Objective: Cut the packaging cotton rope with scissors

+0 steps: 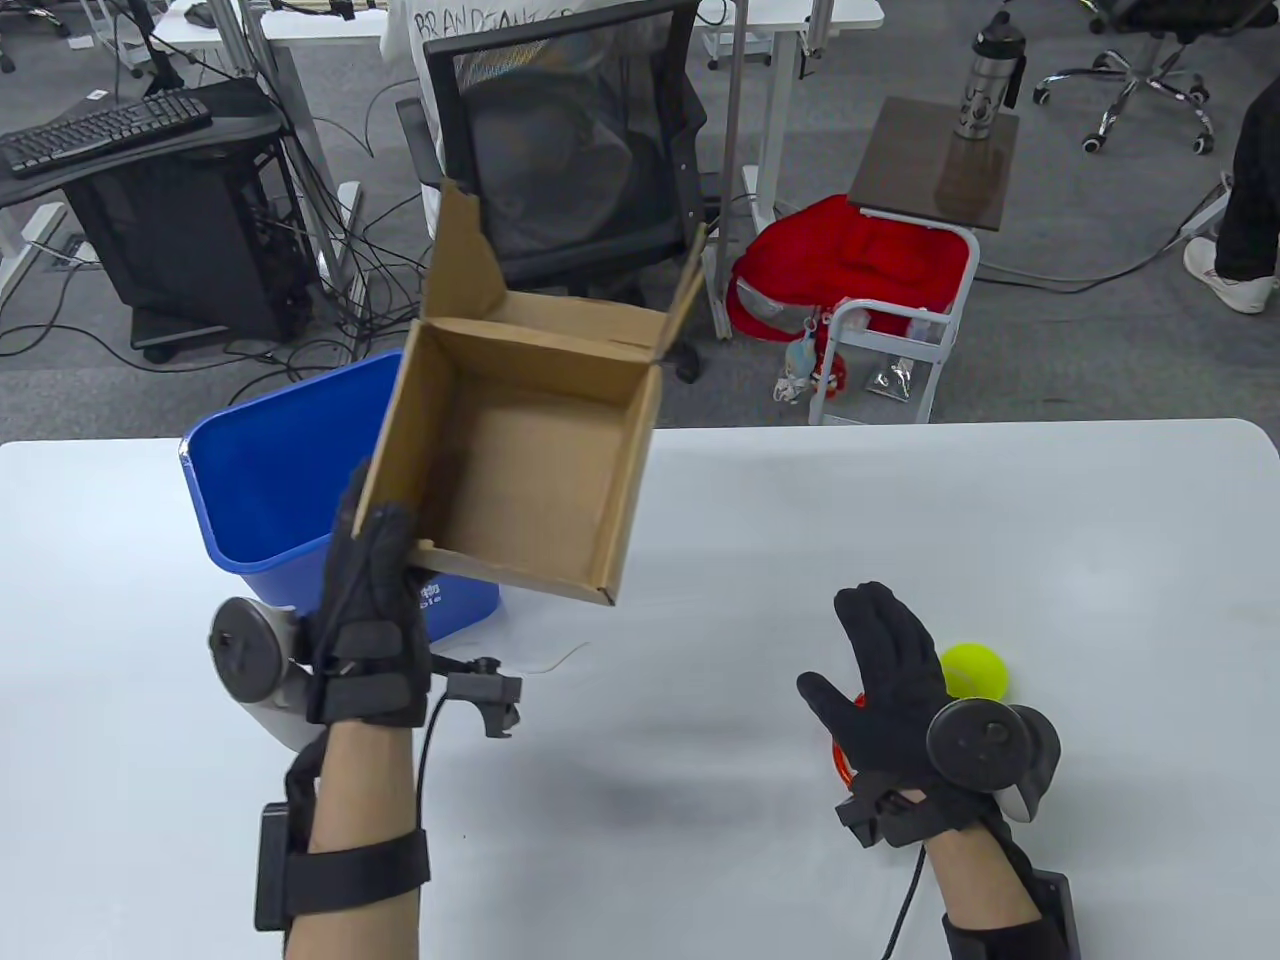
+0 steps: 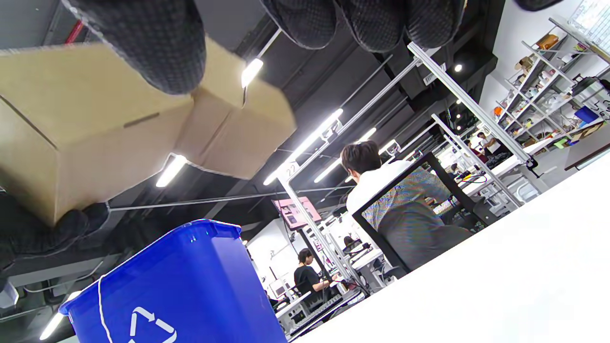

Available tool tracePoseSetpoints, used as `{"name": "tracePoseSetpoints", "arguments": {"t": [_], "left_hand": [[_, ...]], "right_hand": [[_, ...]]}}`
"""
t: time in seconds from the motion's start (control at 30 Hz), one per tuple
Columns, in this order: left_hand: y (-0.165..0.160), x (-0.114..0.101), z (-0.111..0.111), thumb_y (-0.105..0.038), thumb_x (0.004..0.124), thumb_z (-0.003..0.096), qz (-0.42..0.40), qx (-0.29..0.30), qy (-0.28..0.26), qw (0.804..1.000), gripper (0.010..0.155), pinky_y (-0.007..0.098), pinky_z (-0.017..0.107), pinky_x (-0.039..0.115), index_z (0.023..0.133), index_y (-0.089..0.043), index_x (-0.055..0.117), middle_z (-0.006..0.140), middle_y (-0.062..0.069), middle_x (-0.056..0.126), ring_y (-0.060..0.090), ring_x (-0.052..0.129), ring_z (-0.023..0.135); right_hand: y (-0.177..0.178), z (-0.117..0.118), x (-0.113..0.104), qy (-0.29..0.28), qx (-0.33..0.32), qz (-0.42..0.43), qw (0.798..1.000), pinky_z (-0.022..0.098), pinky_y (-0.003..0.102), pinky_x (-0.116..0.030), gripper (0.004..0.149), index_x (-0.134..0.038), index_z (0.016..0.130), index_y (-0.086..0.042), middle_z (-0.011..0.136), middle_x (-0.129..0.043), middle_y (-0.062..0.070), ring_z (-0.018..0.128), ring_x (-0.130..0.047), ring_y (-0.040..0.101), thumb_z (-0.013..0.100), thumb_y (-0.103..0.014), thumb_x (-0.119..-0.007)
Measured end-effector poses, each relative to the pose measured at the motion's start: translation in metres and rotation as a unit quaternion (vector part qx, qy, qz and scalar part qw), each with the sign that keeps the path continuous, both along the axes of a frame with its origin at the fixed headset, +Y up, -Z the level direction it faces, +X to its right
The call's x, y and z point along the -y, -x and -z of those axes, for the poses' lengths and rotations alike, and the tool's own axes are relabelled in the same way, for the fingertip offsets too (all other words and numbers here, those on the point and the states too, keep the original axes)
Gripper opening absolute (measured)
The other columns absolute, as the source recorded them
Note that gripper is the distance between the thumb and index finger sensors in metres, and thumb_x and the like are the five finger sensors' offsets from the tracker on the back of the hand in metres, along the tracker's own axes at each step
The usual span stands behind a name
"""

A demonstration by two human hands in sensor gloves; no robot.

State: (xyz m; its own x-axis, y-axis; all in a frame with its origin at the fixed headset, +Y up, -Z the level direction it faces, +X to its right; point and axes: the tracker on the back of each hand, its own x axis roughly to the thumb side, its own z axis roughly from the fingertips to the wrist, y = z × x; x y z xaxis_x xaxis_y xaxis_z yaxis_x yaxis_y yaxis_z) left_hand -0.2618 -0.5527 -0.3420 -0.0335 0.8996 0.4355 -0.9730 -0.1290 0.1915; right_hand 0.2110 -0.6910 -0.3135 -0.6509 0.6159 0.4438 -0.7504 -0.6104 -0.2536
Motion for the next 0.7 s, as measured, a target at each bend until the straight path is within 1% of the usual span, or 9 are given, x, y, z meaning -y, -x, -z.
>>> {"name": "tracePoseSetpoints", "arguments": {"t": [0.1,0.13,0.17,0.23,0.3,0.43,0.57,0.6,0.7], "left_hand": [[0.034,-0.017,0.005,-0.061,0.072,0.0602,0.044,-0.089,0.018,0.995,0.082,0.071,0.061,0.057,0.116,-0.011,0.036,0.114,0.032,0.029,0.066,0.048,0.092],[0.042,-0.019,0.007,-0.061,0.072,0.0603,0.055,-0.114,0.026,0.992,0.083,0.071,0.061,0.057,0.115,-0.011,0.035,0.114,0.032,0.028,0.067,0.047,0.092],[0.055,-0.021,0.011,-0.061,0.072,0.0598,0.07,-0.158,0.037,0.984,0.083,0.071,0.062,0.057,0.115,-0.011,0.036,0.114,0.032,0.029,0.066,0.047,0.092],[0.071,-0.02,0.019,-0.06,0.071,0.0599,0.091,-0.199,0.056,0.974,0.083,0.071,0.061,0.056,0.115,-0.011,0.033,0.112,0.033,0.026,0.067,0.044,0.092],[0.086,-0.014,0.029,-0.06,0.071,0.0598,0.109,-0.233,0.093,0.962,0.083,0.071,0.061,0.055,0.114,-0.011,0.032,0.112,0.033,0.025,0.067,0.043,0.092],[0.096,-0.005,0.042,-0.059,0.073,0.059,0.122,-0.258,0.141,0.948,0.083,0.073,0.06,0.055,0.114,-0.01,0.034,0.112,0.033,0.026,0.068,0.043,0.091],[0.09,-0.003,0.05,-0.059,0.073,0.0591,0.222,-0.27,0.184,0.919,0.083,0.071,0.06,0.055,0.114,-0.008,0.037,0.111,0.034,0.029,0.068,0.044,0.091],[0.087,-0.003,0.051,-0.059,0.072,0.0592,0.236,-0.272,0.184,0.914,0.083,0.072,0.06,0.056,0.114,-0.008,0.036,0.112,0.034,0.029,0.068,0.044,0.091],[0.08,-0.004,0.055,-0.057,0.072,0.0597,0.235,-0.264,0.206,0.913,0.082,0.074,0.061,0.051,0.114,-0.007,0.035,0.111,0.035,0.028,0.069,0.04,0.092]], "right_hand": [[-0.001,0.001,0.001,0.007,-0.002,0.008,1.0,0.062,0.084,-0.042,0.08,-0.052,0.112,-0.009,0.115,-0.048,0.032,0.099,-0.049,0.059,0.05,-0.053,-0.079],[-0.002,0.001,0.001,0.008,-0.003,0.009,1.0,0.062,0.084,-0.042,0.08,-0.052,0.112,-0.009,0.115,-0.048,0.032,0.098,-0.049,0.059,0.05,-0.053,-0.078],[-0.002,0.001,0.001,0.009,-0.004,0.011,1.0,0.062,0.084,-0.042,0.08,-0.052,0.112,-0.009,0.115,-0.048,0.032,0.098,-0.049,0.059,0.05,-0.053,-0.078],[-0.002,0.001,0.0,0.01,-0.006,0.014,1.0,0.062,0.084,-0.042,0.08,-0.052,0.112,-0.009,0.115,-0.047,0.032,0.098,-0.049,0.059,0.05,-0.053,-0.078],[-0.001,0.001,0.0,0.009,-0.009,0.014,1.0,0.062,0.084,-0.042,0.08,-0.052,0.112,-0.009,0.115,-0.048,0.032,0.098,-0.049,0.059,0.05,-0.053,-0.078],[0.001,0.001,0.001,0.009,-0.011,0.008,1.0,0.062,0.084,-0.042,0.08,-0.052,0.112,-0.009,0.115,-0.048,0.032,0.098,-0.049,0.059,0.05,-0.053,-0.078],[0.001,0.002,0.002,0.014,-0.014,0.009,1.0,0.062,0.084,-0.042,0.08,-0.052,0.112,-0.009,0.115,-0.048,0.032,0.098,-0.049,0.059,0.05,-0.053,-0.078],[0.002,0.002,0.003,0.015,-0.015,0.01,1.0,0.062,0.084,-0.042,0.08,-0.052,0.112,-0.009,0.115,-0.048,0.032,0.098,-0.05,0.059,0.05,-0.053,-0.078],[0.003,0.003,0.005,0.02,-0.019,0.008,1.0,0.061,0.084,-0.042,0.08,-0.052,0.112,-0.009,0.115,-0.048,0.032,0.098,-0.05,0.059,0.05,-0.053,-0.077]]}}
